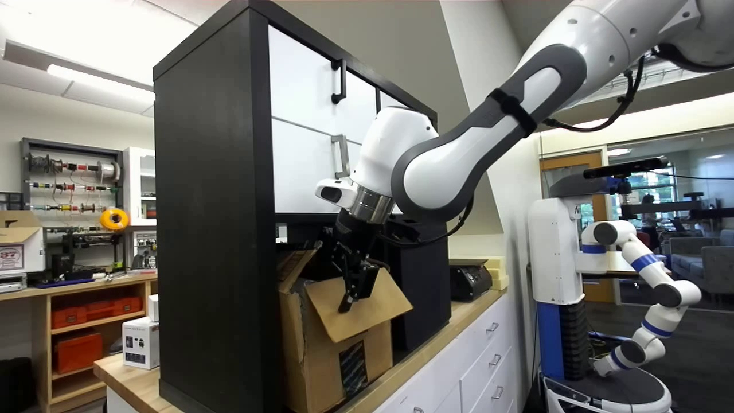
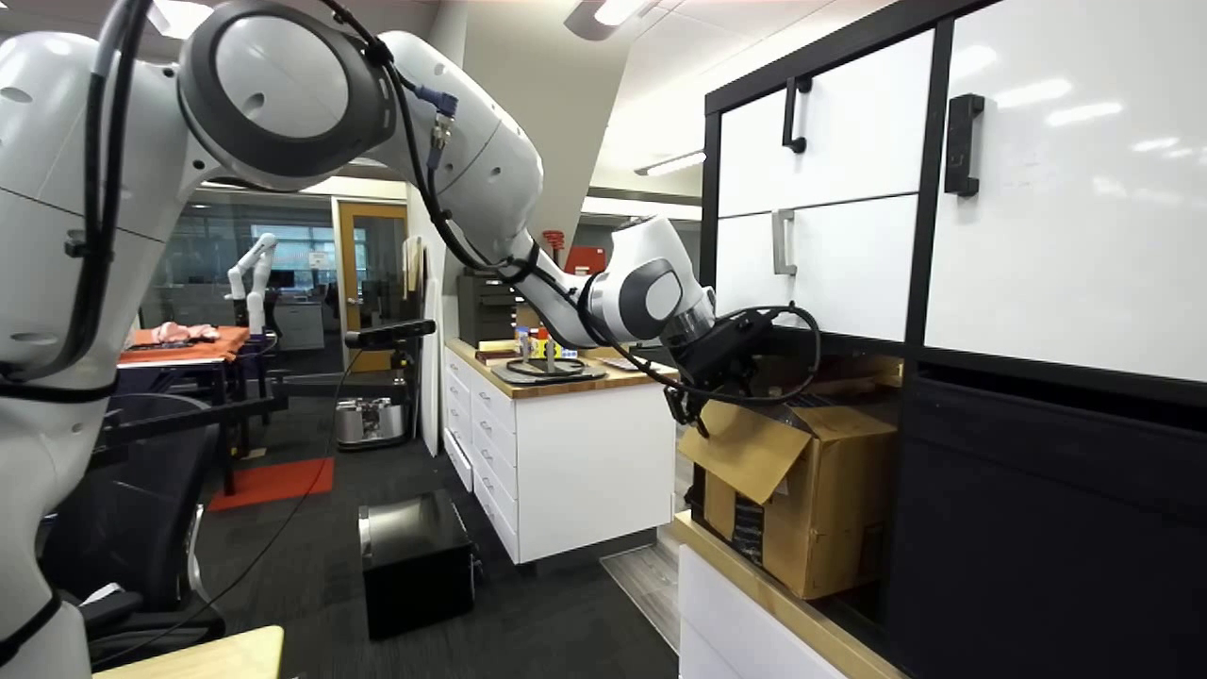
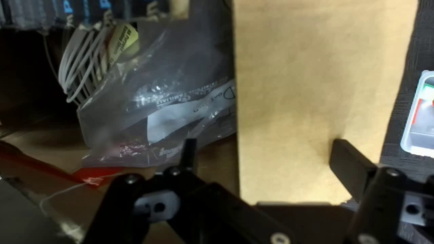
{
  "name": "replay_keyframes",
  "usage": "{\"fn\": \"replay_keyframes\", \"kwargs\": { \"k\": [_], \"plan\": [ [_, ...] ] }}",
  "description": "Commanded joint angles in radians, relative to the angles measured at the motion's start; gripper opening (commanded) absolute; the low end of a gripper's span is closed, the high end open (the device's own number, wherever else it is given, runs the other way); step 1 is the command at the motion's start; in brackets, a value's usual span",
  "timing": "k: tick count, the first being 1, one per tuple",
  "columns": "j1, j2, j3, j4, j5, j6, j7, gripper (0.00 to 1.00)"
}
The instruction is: Pull the carton box under the drawer
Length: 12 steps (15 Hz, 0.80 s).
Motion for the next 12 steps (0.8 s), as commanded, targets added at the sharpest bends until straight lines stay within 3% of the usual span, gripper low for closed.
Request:
{"fn": "replay_keyframes", "kwargs": {
  "k": [1, 12],
  "plan": [
    [0.011, 0.055, -0.014, 0.062, -0.027, -0.006, 0.024, 0.74],
    [-0.014, -0.006, -0.009, -0.022, 0.0, 0.024, 0.048, 0.04]
  ]
}}
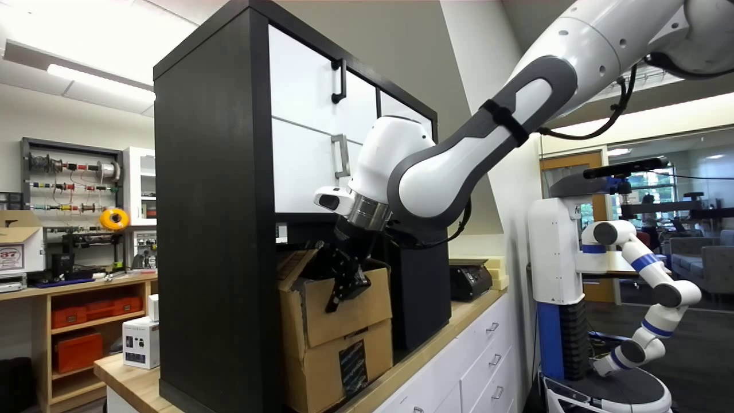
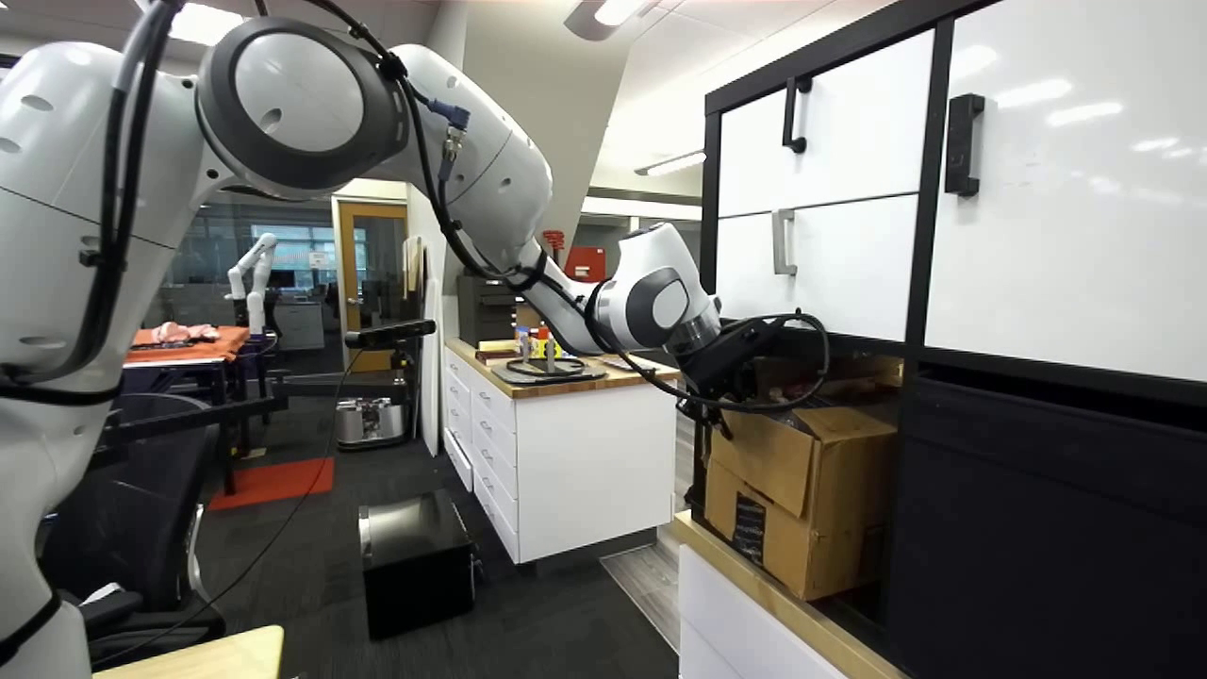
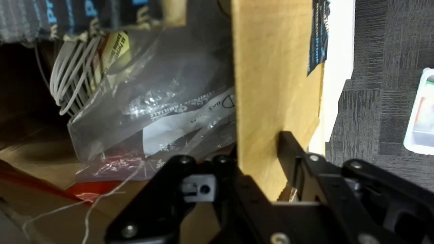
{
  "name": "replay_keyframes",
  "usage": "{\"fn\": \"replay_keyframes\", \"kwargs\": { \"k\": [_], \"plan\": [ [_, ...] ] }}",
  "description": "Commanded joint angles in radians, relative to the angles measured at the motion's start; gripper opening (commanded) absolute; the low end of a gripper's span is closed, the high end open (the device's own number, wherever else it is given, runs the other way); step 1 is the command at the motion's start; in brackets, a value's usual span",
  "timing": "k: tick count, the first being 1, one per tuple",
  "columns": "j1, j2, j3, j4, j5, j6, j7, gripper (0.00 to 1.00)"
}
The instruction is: Pull the carton box under the drawer
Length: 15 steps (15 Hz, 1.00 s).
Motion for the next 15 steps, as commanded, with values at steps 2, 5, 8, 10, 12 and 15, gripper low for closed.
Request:
{"fn": "replay_keyframes", "kwargs": {
  "k": [2, 5, 8, 10, 12, 15],
  "plan": [
    [-0.011, -0.063, -0.001, -0.082, -0.001, 0.031, 0.04, 0.01],
    [-0.008, -0.102, -0.005, -0.129, -0.008, 0.033, 0.052, 0.04],
    [-0.002, -0.156, -0.013, -0.193, -0.016, 0.04, 0.07, 0.04],
    [0.003, -0.189, -0.018, -0.233, -0.021, 0.045, 0.082, 0.04],
    [0.004, -0.234, -0.015, -0.282, -0.017, 0.042, 0.085, 0.04],
    [0.01, -0.295, -0.013, -0.349, -0.019, 0.033, 0.103, 0.04]
  ]
}}
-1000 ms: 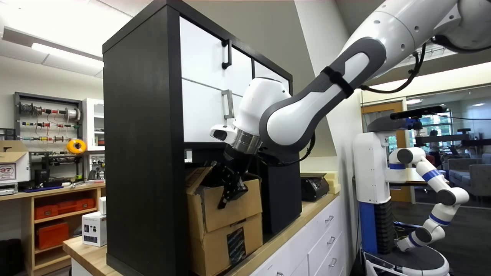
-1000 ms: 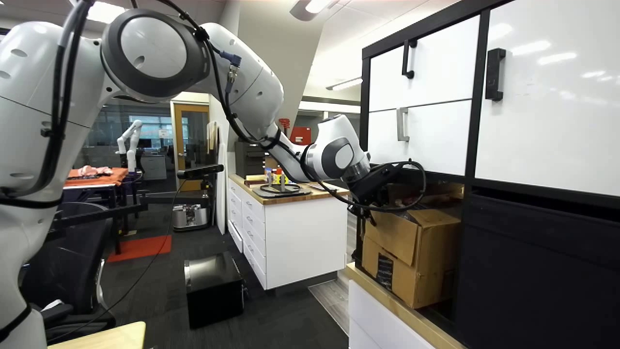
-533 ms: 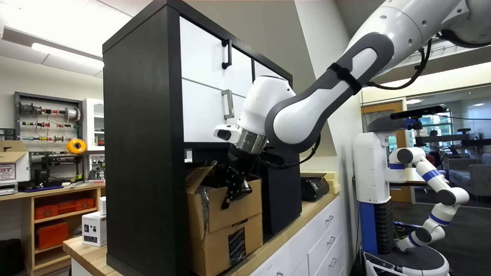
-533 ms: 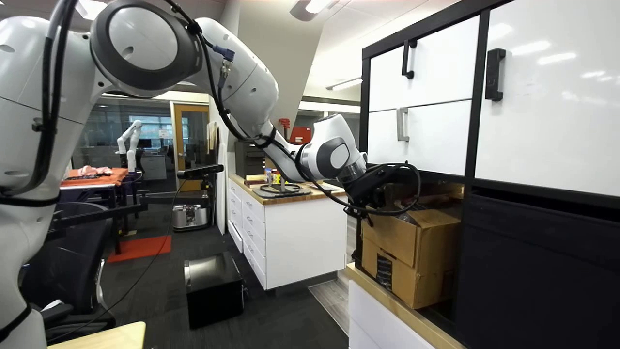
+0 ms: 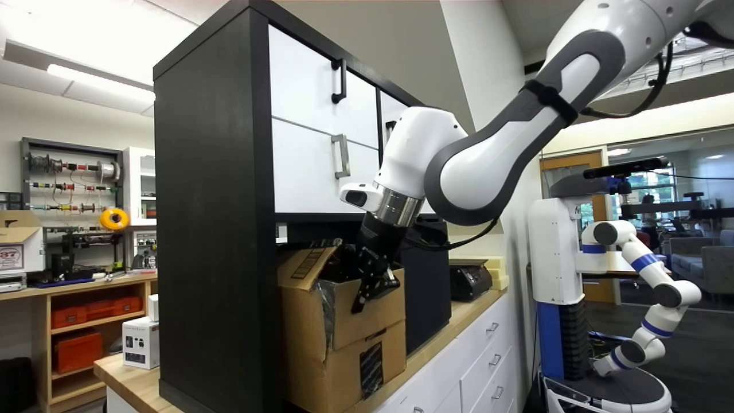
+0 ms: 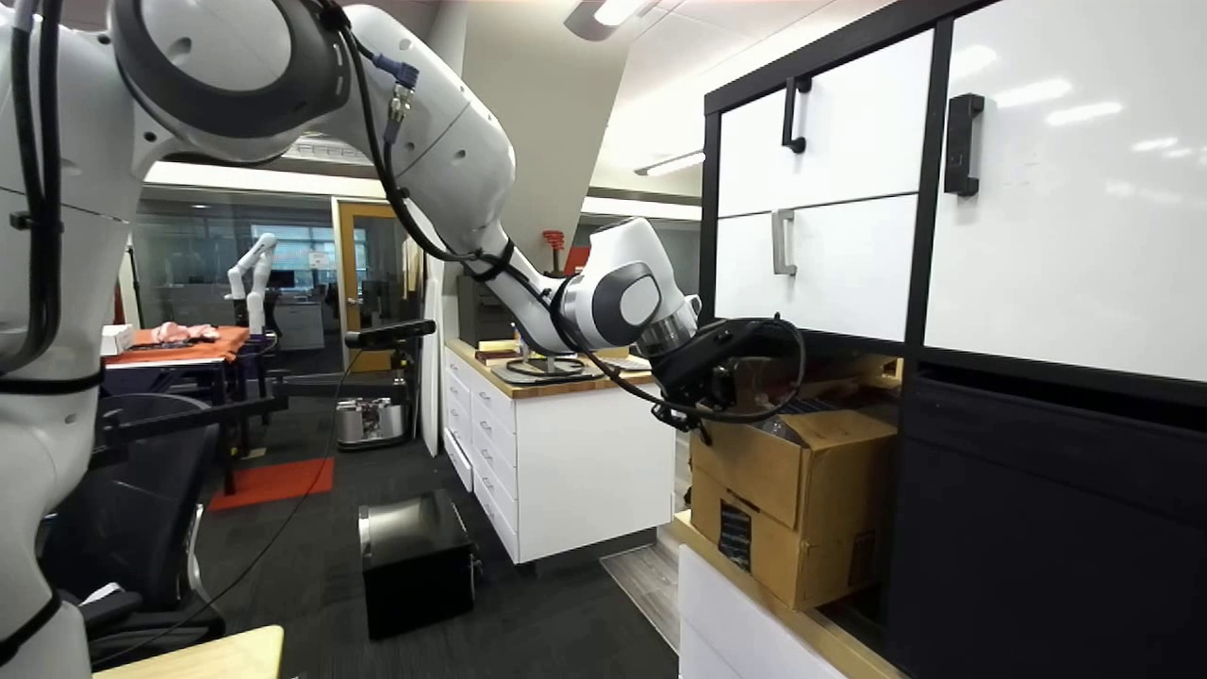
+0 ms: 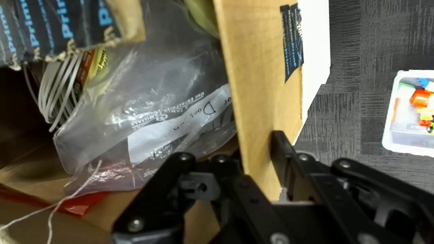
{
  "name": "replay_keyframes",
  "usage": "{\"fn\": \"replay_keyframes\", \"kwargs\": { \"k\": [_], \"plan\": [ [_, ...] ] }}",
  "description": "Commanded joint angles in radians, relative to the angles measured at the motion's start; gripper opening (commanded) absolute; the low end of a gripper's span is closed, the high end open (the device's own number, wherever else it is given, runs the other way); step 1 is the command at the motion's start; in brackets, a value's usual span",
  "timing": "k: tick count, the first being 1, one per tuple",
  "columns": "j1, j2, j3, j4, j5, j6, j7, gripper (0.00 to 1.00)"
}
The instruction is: Pull the carton box under the drawer
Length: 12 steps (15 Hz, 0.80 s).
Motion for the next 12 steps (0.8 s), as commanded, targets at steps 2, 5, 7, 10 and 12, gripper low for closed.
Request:
{"fn": "replay_keyframes", "kwargs": {
  "k": [2, 5, 7, 10, 12],
  "plan": [
    [0.01, -0.185, 0.005, -0.185, -0.009, -0.001, 0.072, 0.04],
    [0.015, -0.241, 0.016, -0.255, 0.002, -0.007, 0.083, 0.04],
    [0.019, -0.263, 0.018, -0.295, 0.004, -0.006, 0.093, 0.04],
    [0.025, -0.297, 0.021, -0.348, 0.01, -0.006, 0.106, 0.04],
    [0.025, -0.318, 0.021, -0.391, 0.016, 0.005, 0.115, 0.04]
  ]
}}
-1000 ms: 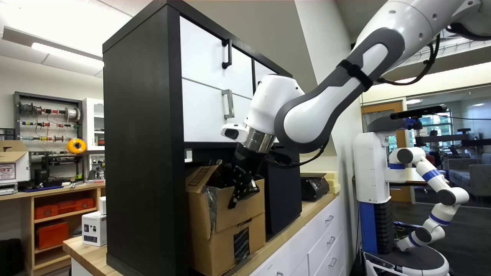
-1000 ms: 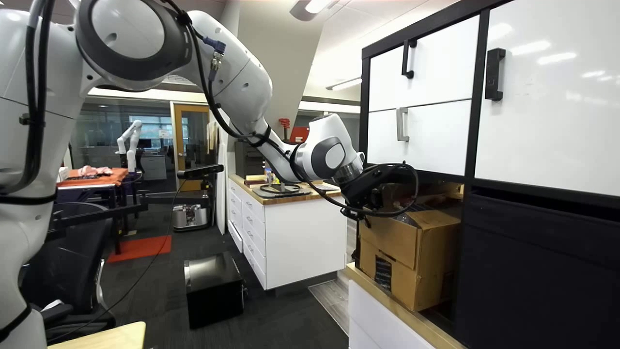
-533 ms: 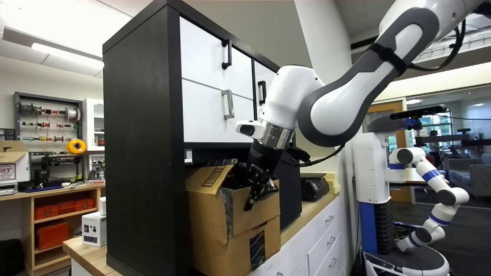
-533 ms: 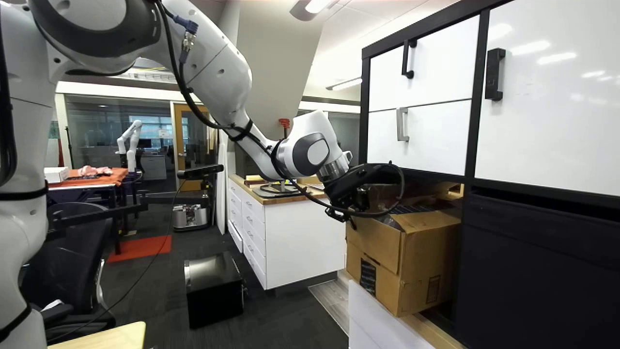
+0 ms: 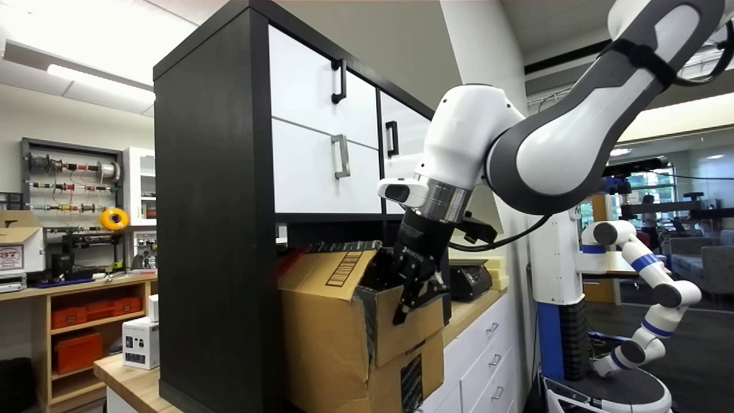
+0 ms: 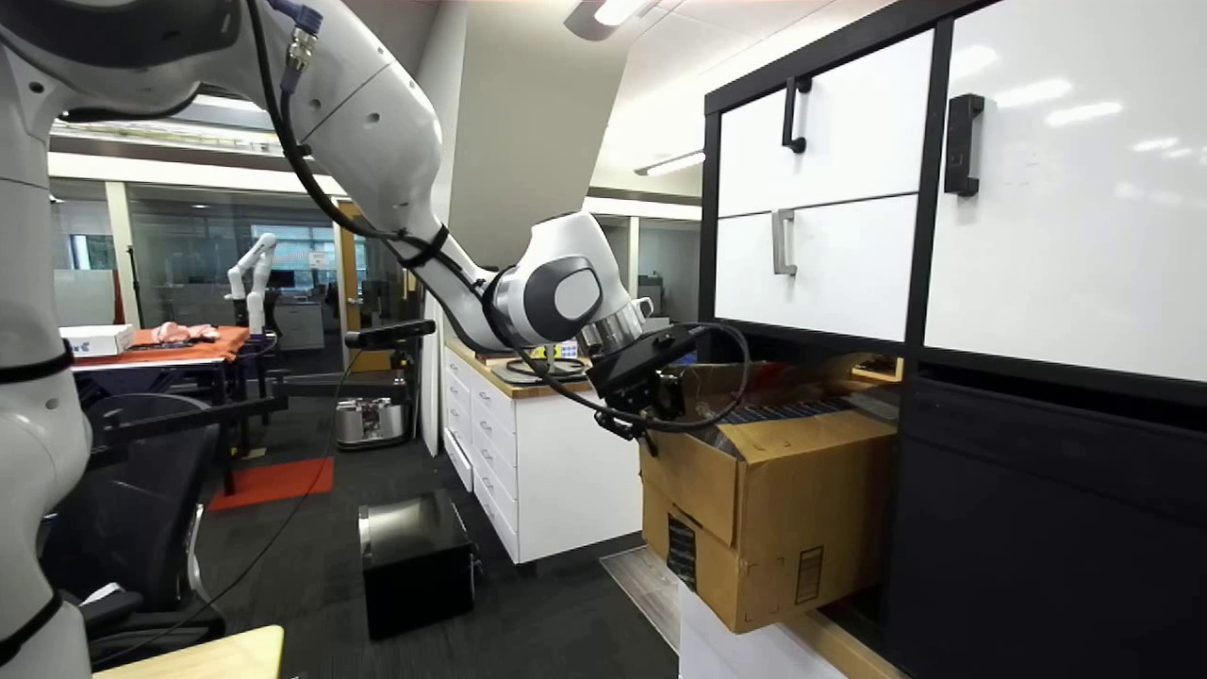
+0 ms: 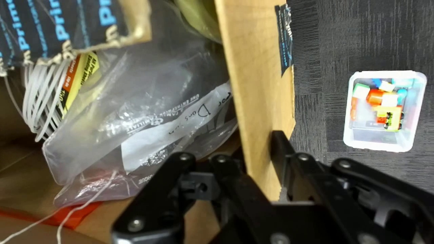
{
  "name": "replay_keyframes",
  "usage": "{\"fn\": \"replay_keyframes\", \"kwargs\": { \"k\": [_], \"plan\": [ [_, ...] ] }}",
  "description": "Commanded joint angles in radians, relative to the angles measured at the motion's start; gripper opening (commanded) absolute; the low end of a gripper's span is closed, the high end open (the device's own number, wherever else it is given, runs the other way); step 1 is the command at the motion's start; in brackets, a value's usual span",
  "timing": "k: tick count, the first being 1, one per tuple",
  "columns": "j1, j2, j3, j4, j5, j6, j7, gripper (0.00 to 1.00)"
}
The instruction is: Pull the carton box under the drawer
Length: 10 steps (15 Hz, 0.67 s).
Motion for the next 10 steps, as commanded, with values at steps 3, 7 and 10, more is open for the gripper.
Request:
{"fn": "replay_keyframes", "kwargs": {
  "k": [3, 7, 10],
  "plan": [
    [0.019, -0.149, 0.002, -0.151, 0.028, -0.012, 0.066, 0.04],
    [0.03, -0.189, -0.001, -0.193, 0.04, -0.025, 0.082, 0.04],
    [0.03, -0.2, -0.004, -0.192, 0.021, -0.039, 0.129, 0.42]
  ]
}}
